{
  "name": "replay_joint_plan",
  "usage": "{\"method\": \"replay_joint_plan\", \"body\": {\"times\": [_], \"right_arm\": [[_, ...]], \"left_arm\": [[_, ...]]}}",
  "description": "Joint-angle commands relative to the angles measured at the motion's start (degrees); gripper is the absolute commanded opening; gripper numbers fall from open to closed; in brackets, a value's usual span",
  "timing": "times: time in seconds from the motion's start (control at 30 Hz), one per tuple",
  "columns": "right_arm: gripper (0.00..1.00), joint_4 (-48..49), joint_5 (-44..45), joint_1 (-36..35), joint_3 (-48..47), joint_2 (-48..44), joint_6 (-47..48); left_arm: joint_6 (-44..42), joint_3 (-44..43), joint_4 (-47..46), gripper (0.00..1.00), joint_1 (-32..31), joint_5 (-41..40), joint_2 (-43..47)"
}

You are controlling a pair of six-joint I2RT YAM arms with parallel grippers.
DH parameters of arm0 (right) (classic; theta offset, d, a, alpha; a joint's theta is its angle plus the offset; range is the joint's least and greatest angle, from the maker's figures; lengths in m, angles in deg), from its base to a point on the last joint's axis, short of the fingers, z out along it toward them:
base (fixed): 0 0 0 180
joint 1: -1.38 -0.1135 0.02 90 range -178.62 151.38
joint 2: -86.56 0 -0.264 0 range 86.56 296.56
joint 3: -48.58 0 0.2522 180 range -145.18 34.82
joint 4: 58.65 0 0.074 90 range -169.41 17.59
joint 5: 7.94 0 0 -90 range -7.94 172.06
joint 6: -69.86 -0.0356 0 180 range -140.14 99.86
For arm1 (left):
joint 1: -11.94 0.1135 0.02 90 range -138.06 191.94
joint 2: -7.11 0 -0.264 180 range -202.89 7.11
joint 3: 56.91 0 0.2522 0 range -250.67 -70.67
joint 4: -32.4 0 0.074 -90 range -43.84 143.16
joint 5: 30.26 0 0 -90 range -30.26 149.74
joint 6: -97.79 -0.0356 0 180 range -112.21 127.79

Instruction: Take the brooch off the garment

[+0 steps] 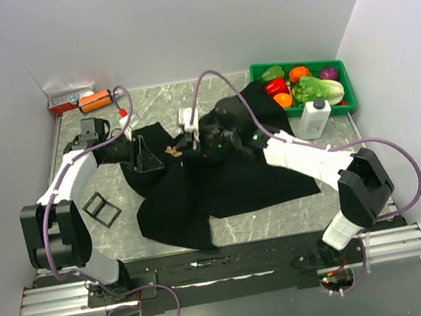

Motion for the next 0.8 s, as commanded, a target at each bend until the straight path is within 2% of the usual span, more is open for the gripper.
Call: {"method": "replay_joint_plan", "body": {"times": [0.0, 0.13, 0.23, 0.33, 0.4, 0.5, 0.53, 0.6, 0.63, 0.67, 0.77], "right_arm": [[0.00, 16.19, 8.22, -2.47, 3.42, -3.51, 4.99], [0.00, 18.67, 9.37, -2.91, 4.03, -2.54, 12.54], [0.00, 18.75, 10.15, -3.00, 5.78, -2.37, 25.69], [0.00, 19.98, 11.30, -2.65, 6.58, -1.75, 31.43], [0.00, 22.78, 12.44, -2.21, 7.02, -1.49, 31.19], [0.00, 24.30, 15.95, -0.98, 4.22, -1.40, 25.24], [0.00, 23.60, 18.05, -0.37, 2.64, -1.66, 18.25], [0.00, 13.70, 18.16, 1.74, -5.78, -1.40, 8.56], [0.00, 7.39, 16.16, 4.71, -9.47, -0.27, -1.32], [0.00, -1.72, 10.48, 6.22, -16.03, 0.61, -6.03], [0.00, -9.27, -1.65, 11.58, -20.14, 2.55, -21.33]], "left_arm": [[1.91, -0.45, -2.95, 0.58, 0.13, 2.46, 0.11], [1.82, -0.63, -2.60, 0.57, 0.22, 2.90, -0.59], [1.73, -0.10, -2.60, 0.57, 0.22, 3.70, -0.94], [1.82, 0.25, -3.04, 0.57, 0.22, 3.44, -0.77], [1.99, 0.60, -3.39, 0.57, 0.22, 3.35, -0.16], [2.96, 0.43, -4.00, 0.56, 0.22, 3.26, 0.89], [4.27, 0.34, -4.96, 0.56, 0.22, 3.43, 1.51], [5.33, 0.43, -6.89, 0.56, 0.22, 3.08, 4.83], [5.94, 0.51, -8.12, 0.57, 0.13, 2.65, 6.34], [6.12, 0.60, -10.23, 0.58, 0.13, 1.16, 7.66], [6.74, 0.25, -13.49, 0.62, 0.13, -1.65, 11.53]]}}
